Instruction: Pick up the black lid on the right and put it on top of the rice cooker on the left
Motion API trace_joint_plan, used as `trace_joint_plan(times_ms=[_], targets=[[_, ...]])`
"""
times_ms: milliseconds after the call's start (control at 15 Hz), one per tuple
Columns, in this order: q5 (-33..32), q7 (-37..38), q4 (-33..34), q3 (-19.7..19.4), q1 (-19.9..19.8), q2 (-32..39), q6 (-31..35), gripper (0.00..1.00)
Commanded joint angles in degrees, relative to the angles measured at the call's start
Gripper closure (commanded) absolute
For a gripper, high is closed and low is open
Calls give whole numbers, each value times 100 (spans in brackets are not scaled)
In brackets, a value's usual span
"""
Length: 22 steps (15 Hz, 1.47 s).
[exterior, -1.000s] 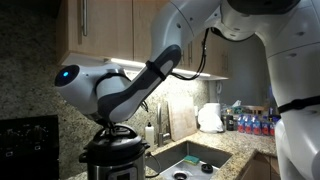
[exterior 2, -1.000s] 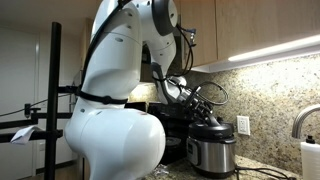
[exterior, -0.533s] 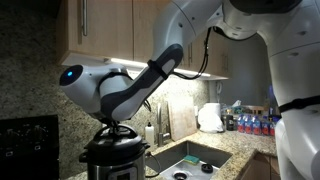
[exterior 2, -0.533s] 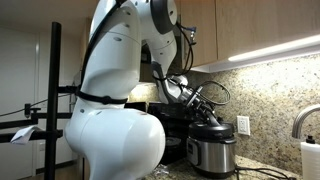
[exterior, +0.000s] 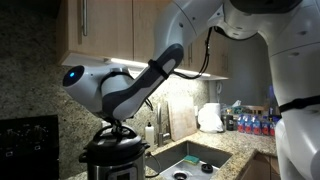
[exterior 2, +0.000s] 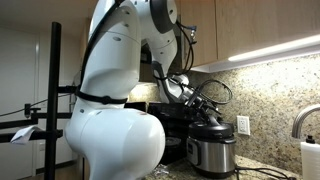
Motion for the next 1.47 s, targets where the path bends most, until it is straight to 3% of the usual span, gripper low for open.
trace_joint_plan(times_ms=[0,267,1400], targets=[[158,-174,-208,20,-53,-308,-128,23],[255,-207,-232,43,-41,-338,24,1],[250,-99,-418,96,-29,-552,535,0]])
